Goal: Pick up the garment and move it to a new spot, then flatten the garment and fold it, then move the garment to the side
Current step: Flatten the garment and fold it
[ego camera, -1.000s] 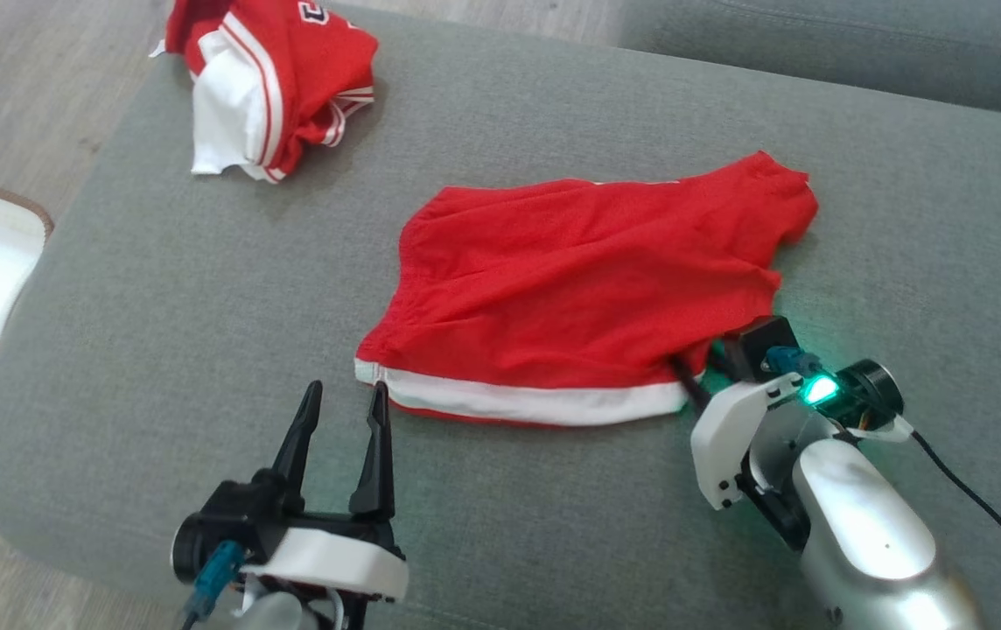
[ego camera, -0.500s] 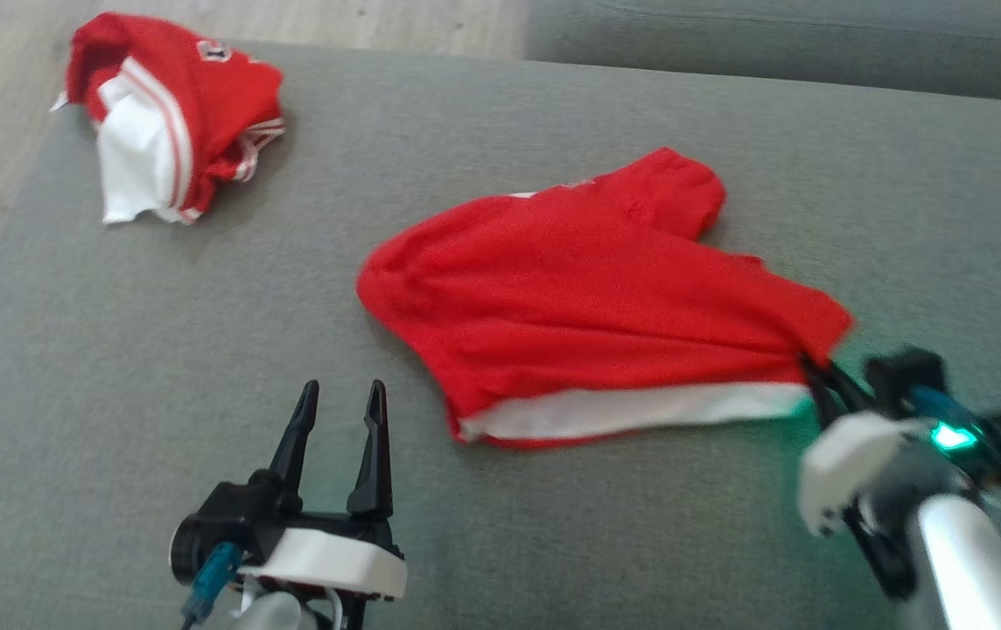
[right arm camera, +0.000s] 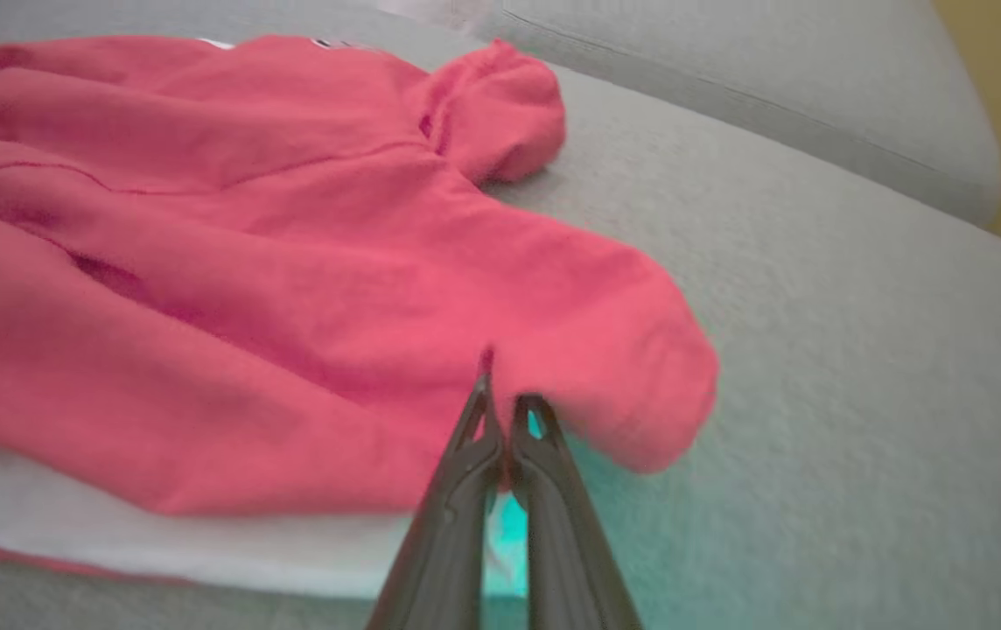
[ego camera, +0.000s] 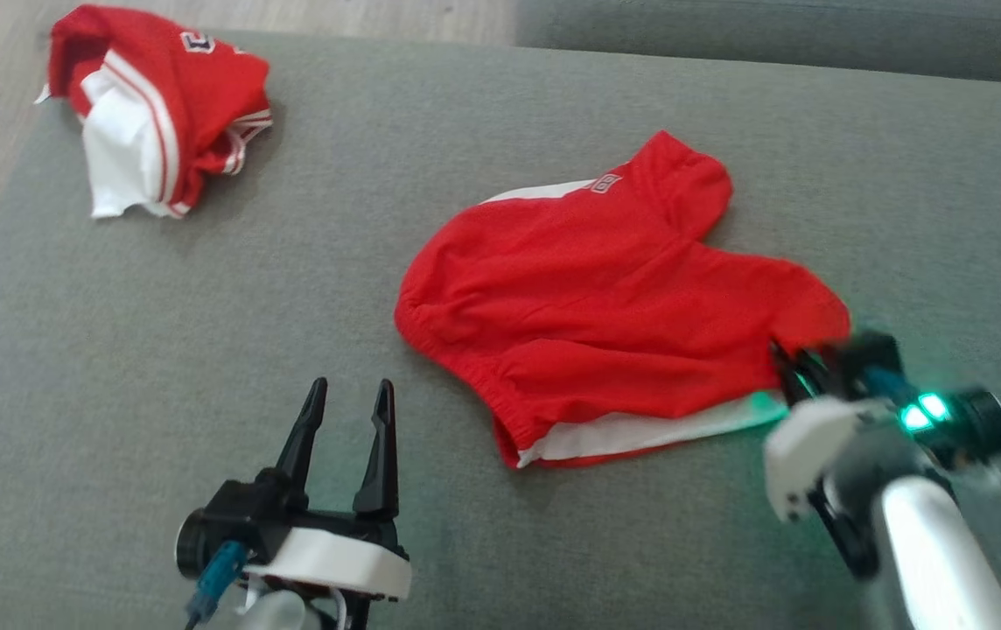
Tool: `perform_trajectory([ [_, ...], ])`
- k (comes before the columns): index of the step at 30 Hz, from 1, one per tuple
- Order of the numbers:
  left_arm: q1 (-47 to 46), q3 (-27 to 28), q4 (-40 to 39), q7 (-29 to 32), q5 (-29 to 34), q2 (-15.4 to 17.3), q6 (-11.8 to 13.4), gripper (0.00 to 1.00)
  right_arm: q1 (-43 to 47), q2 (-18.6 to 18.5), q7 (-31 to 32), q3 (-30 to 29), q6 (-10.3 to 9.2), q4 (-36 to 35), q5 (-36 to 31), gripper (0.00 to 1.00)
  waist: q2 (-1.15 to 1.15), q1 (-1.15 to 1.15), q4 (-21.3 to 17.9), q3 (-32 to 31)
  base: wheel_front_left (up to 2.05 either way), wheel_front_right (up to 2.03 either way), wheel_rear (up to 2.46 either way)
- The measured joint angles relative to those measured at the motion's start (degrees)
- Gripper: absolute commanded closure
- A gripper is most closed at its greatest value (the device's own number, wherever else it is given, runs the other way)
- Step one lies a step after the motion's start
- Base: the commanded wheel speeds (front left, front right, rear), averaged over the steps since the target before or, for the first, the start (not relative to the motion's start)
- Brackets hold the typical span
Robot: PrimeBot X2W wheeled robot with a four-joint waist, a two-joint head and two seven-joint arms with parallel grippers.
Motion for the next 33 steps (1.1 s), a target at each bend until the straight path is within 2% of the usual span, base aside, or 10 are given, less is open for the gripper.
perform_trajectory([
  [4,-0.4,-0.3,0.4,0.0,0.0,-0.4,-0.4,0.00,-6.4,0.0,-0.3,2.5,0.00,4.9,-0.9,1.00,0.00,0.00,1.8,0.6,0.00,0.00,0.00],
  [5,-0.6,-0.4,0.5,0.0,0.0,-0.5,-0.4,0.00,-7.6,0.0,-0.7,3.4,0.00,6.0,-0.7,0.95,0.00,0.00,2.2,0.7,0.00,0.00,0.00],
  [6,-0.8,-0.5,0.7,0.0,0.0,-0.6,-0.4,0.00,-8.5,0.0,-1.0,4.2,0.00,6.9,0.0,0.73,0.00,0.00,2.6,0.9,0.00,0.00,0.00],
  [7,-0.9,-0.5,0.7,0.0,0.0,-0.7,-0.4,0.00,-9.1,0.0,-1.6,5.3,0.00,7.6,0.9,0.10,0.00,0.00,3.0,1.0,0.00,0.00,0.00],
  [8,-1.0,-0.4,0.7,0.0,0.0,-0.6,-0.4,0.00,-9.4,0.0,-2.3,6.3,0.00,8.2,1.6,0.00,0.00,0.00,3.2,1.1,0.00,0.00,0.00],
  [12,-0.9,-0.4,0.9,0.0,0.0,-0.6,-0.4,0.00,-9.5,0.1,-4.6,8.9,0.01,9.2,5.1,0.00,0.00,0.00,3.4,1.1,0.00,0.00,0.00],
  [16,-0.9,-0.1,0.9,0.0,0.0,-0.5,-0.3,0.00,-9.4,0.1,-6.4,9.3,0.00,7.3,6.3,0.00,0.00,0.00,2.4,0.8,0.00,0.00,0.00],
  [23,-0.9,-0.1,0.9,0.0,0.0,-0.5,0.1,0.00,-6.1,0.1,-7.1,5.0,0.00,0.4,7.2,0.00,0.00,0.00,0.1,0.5,0.00,0.00,0.00],
  [33,-0.9,-0.1,0.9,0.0,0.0,-0.5,0.1,0.00,-2.7,0.1,-5.5,1.2,0.00,-0.6,8.4,0.00,0.00,0.00,0.5,0.7,0.00,0.00,0.00],
])
